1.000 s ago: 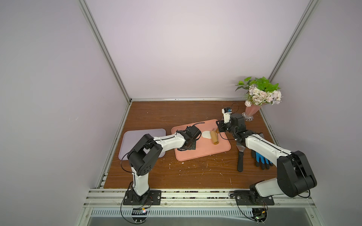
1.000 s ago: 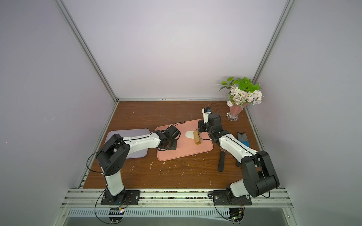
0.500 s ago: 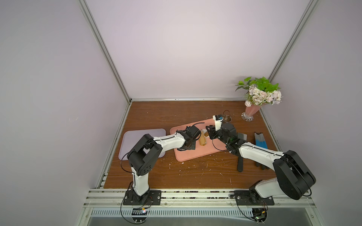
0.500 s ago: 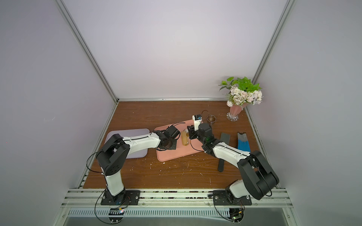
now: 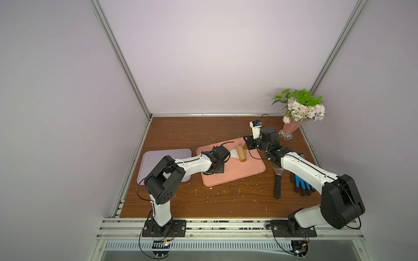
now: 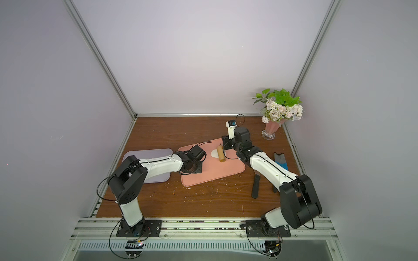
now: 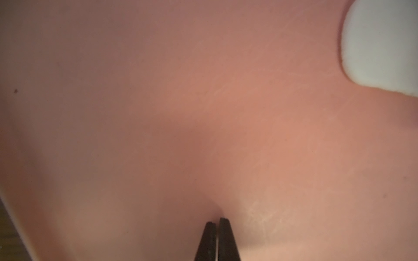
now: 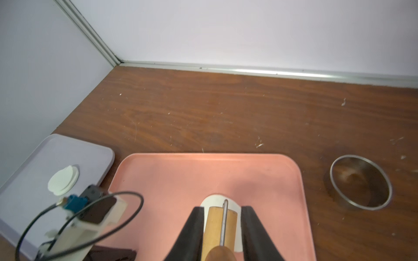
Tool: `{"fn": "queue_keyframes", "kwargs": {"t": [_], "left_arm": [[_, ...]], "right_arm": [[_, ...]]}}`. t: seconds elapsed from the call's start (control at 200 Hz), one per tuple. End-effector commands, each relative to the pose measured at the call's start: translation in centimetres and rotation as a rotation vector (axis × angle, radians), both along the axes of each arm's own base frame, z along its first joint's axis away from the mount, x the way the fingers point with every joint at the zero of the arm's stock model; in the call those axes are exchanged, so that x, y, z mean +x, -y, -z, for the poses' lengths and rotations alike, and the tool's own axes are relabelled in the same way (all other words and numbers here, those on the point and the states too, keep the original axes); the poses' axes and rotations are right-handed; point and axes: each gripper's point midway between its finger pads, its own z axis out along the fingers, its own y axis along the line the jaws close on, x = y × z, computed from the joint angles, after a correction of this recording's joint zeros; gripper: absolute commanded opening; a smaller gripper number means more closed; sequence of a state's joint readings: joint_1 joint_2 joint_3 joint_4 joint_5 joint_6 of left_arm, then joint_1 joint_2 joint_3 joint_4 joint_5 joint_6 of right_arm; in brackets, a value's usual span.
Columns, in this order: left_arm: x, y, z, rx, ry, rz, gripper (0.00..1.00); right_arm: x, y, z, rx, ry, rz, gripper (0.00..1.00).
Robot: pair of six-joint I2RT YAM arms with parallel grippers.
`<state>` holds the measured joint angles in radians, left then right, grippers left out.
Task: Roll out the dumpling wrappers from the dough
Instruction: Flatten out the dough on the work surface.
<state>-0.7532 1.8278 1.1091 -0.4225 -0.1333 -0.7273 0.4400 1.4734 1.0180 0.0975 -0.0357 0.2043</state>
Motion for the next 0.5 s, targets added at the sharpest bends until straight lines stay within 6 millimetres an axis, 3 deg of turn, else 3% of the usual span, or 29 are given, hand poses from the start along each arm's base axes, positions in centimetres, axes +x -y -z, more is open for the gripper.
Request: {"fn": "queue_keyframes", "kwargs": {"t": [0.0, 0.25, 0.495], "left_arm": [[-3.8, -4.3, 3.6, 0.152, -0.168, -0.025, 0.0], [-3.6, -4.1, 3.4, 0.149, -0.164, -0.021, 0.0], [-3.7, -4.2, 3.7, 0.155, -0.167, -0.023, 0.0]], "right_arm": [[1.2, -0.4, -0.5, -0.042, 0.024, -0.04, 0.0], [2.8, -1.8, 4.7, -0.08, -0.054, -0.103, 0.0], [-0.6, -2.9, 11.0, -0.124, -0.169, -0.14, 0.0]]}}
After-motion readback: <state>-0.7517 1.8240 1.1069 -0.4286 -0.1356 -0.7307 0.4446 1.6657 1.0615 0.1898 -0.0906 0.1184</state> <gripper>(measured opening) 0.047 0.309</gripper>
